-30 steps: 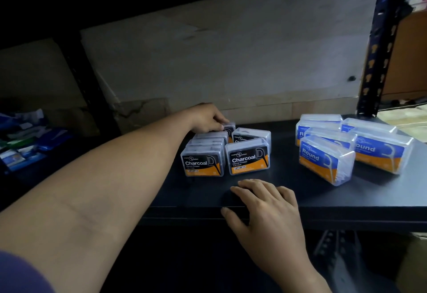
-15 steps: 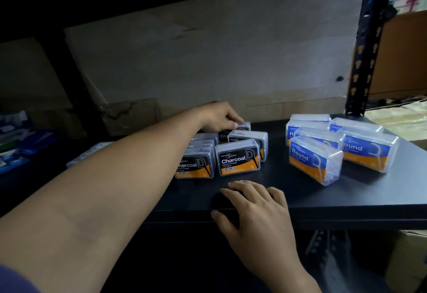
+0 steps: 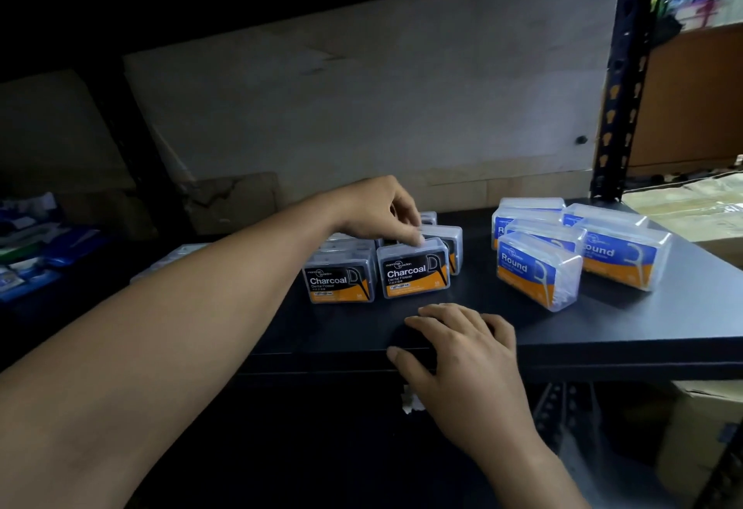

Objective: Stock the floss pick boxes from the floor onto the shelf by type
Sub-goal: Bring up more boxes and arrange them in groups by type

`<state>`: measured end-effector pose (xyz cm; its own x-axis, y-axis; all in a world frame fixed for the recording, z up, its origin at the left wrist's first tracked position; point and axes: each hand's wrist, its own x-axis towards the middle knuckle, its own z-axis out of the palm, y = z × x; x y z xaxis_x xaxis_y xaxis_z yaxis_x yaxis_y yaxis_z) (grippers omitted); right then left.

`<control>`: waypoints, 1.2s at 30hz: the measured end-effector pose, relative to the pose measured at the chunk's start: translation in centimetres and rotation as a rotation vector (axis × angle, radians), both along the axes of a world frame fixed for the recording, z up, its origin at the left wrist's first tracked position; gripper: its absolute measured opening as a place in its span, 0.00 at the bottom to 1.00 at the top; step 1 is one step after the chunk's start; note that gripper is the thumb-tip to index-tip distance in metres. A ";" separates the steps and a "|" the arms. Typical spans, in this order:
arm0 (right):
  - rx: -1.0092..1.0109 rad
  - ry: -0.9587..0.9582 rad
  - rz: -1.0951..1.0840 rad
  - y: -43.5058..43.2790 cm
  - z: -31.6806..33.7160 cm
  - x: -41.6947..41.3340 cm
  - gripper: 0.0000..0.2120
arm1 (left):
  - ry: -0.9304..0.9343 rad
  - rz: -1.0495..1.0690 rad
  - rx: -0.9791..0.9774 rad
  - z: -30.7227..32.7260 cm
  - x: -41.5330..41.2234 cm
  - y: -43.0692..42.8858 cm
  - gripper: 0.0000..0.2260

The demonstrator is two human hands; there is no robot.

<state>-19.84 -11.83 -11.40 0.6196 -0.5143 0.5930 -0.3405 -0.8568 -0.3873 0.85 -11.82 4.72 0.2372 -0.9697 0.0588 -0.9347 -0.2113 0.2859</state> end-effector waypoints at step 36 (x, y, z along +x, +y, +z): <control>0.031 -0.068 -0.114 -2.6 -1.2 -3.2 0.18 | -0.143 0.081 0.111 0.0 -2.0 -0.5 0.13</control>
<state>-23.00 -14.42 -12.63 0.5152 -0.5973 0.6146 -0.4068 -0.8017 -0.4381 -1.16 -12.36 4.74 0.3115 -0.9502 -0.0090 -0.9428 -0.3102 0.1221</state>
